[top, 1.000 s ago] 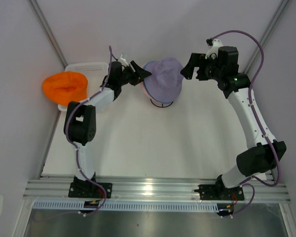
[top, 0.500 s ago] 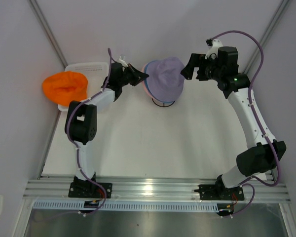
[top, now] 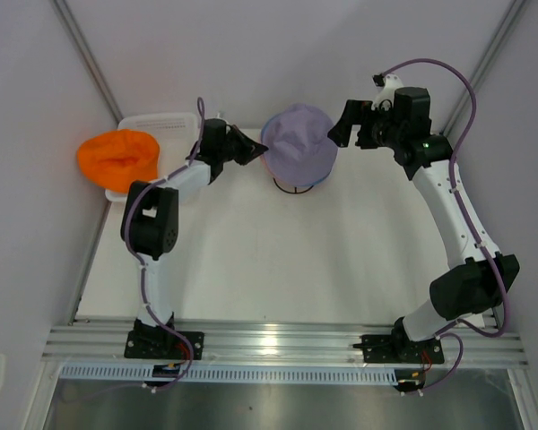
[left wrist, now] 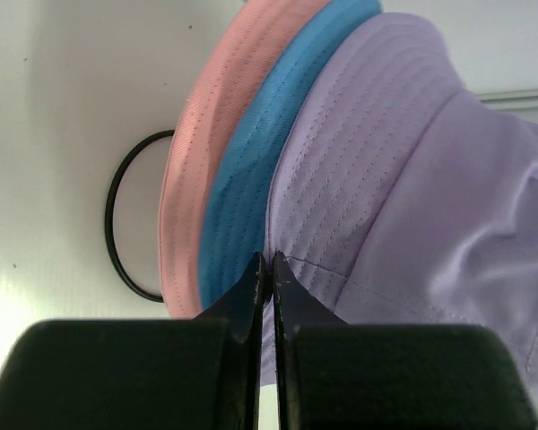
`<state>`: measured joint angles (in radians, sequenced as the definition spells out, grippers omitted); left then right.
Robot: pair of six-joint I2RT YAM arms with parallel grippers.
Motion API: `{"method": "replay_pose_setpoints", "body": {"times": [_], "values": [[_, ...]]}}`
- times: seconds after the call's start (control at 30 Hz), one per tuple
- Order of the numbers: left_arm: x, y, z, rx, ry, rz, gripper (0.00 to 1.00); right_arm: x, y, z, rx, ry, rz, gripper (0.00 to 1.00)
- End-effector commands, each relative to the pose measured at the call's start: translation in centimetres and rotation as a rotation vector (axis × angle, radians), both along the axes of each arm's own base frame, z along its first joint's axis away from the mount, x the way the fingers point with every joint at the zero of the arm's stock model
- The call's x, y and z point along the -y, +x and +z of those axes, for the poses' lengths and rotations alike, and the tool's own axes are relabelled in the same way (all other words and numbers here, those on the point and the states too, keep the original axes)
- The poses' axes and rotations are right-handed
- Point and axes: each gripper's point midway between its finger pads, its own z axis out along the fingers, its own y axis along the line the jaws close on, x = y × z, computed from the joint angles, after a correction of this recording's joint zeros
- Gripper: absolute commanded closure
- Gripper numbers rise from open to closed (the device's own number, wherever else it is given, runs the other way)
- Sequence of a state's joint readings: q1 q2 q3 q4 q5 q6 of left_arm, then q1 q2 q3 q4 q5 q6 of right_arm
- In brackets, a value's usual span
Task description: Stack the hats
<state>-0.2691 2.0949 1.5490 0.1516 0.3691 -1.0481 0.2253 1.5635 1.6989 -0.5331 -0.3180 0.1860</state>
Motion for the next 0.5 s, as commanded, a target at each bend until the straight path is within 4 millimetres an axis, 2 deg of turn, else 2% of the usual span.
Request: {"method": "replay_pose_setpoints", "body": {"times": [0.0,0.1,0.2,0.3,0.33,0.37,0.4,0.43,0.47], "values": [[-0.3,0.4,-1.0,-0.061,0.028,0.024,0.99,-0.1,0.2,1.7,0.058,0.017,-0.005,0.0],[-0.2,-0.1,-1.8,-0.07,0.025,0.006,0.99,-0.1,0.1,1.8,0.061,0.018,0.0,0.0],[-0.4,0.0,0.1,0.008,0.028,0.006,0.99,0.0,0.0,2.1,0.071,0.013,0.001,0.0],[-0.9,0.0,2.6,0.075,0.056,0.007,0.78,-0.1,-0.2,2.4,0.079,0.018,0.006,0.0],[-1.0,-0.1,3.1,0.085,0.063,0.007,0.6,-0.1,-0.2,2.4,0.078,0.019,0.009,0.0],[-1.2,0.0,3.9,0.112,0.076,0.002,0.5,-0.2,-0.2,2.3,0.074,0.021,0.013,0.01],[-1.6,-0.3,5.6,0.144,0.074,0.005,0.41,-0.2,-0.3,2.5,0.078,0.025,0.015,0.0],[-2.5,-0.3,6.4,0.157,0.088,0.019,0.3,-0.3,-0.4,2.7,0.08,0.025,0.02,0.0],[-3.1,-0.4,7.1,0.17,0.092,0.025,0.27,-0.2,-0.5,2.7,0.08,0.025,0.02,0.0]]}}
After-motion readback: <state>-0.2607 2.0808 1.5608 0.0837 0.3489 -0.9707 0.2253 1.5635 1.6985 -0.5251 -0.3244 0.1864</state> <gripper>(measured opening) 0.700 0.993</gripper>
